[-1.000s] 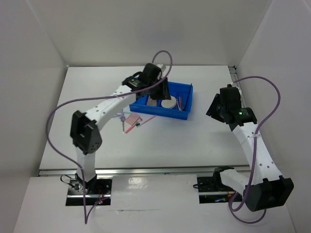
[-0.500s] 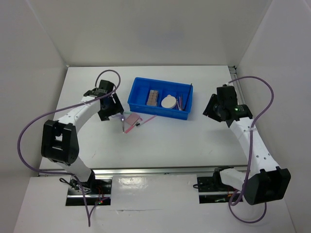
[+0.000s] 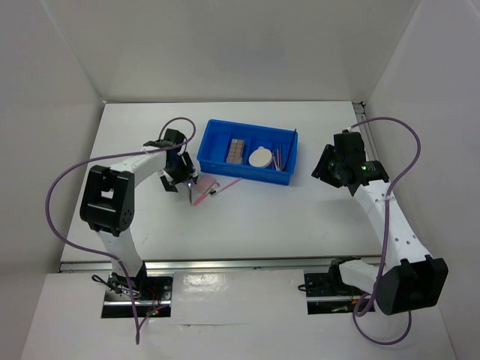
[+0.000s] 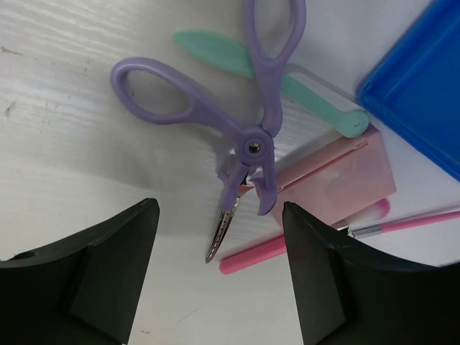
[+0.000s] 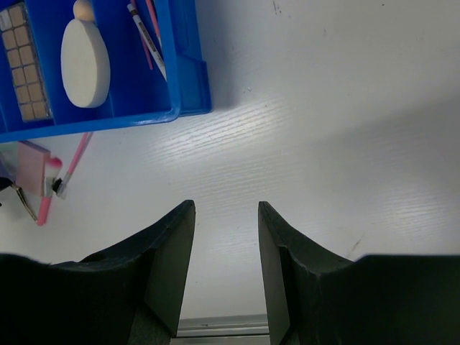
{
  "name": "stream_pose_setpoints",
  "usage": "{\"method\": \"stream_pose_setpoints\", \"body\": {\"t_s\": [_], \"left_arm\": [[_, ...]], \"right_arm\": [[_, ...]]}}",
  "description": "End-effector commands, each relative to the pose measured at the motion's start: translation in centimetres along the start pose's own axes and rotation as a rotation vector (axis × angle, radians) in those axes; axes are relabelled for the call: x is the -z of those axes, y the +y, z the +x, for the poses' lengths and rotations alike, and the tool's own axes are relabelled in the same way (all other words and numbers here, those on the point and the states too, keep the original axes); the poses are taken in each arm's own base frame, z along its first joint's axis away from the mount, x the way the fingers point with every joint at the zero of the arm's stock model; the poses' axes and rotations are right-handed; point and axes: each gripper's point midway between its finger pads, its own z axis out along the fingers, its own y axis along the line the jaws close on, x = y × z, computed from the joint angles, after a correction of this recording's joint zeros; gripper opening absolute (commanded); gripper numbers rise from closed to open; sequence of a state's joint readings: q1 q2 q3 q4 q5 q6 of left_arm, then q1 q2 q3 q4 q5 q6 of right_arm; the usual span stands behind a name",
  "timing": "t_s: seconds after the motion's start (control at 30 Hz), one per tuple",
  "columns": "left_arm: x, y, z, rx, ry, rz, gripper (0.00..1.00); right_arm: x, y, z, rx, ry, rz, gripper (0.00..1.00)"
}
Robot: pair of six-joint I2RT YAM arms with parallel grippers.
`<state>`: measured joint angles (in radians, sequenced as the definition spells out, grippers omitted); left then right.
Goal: Organize the makeup
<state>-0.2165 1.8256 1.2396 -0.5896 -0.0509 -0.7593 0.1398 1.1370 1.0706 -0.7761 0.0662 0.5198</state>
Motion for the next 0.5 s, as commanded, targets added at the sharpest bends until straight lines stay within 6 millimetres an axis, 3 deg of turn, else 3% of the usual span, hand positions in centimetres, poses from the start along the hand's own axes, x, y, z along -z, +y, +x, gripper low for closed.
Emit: {"method": "stream_pose_setpoints", "body": {"t_s": [0.0, 0.2, 0.47], "left_arm": [[0.1, -1.6, -2.3, -0.010, -0.076, 0.013, 0.82], [-0.8, -2.2, -3.2, -0.008, -0.092, -0.008, 0.67], [-1.5, -2.3, -3.3, -0.018, -0.085, -0.015, 0.55]], "right_arm": [[0.3, 0.7, -1.1, -0.002, -0.039, -0.018, 0.48], [0.3, 0.5, -1.0, -0.003, -0.043, -0.010, 0.48], [0.1, 0.6, -0.8, -0.002, -0.031, -0.013, 0.48]]}}
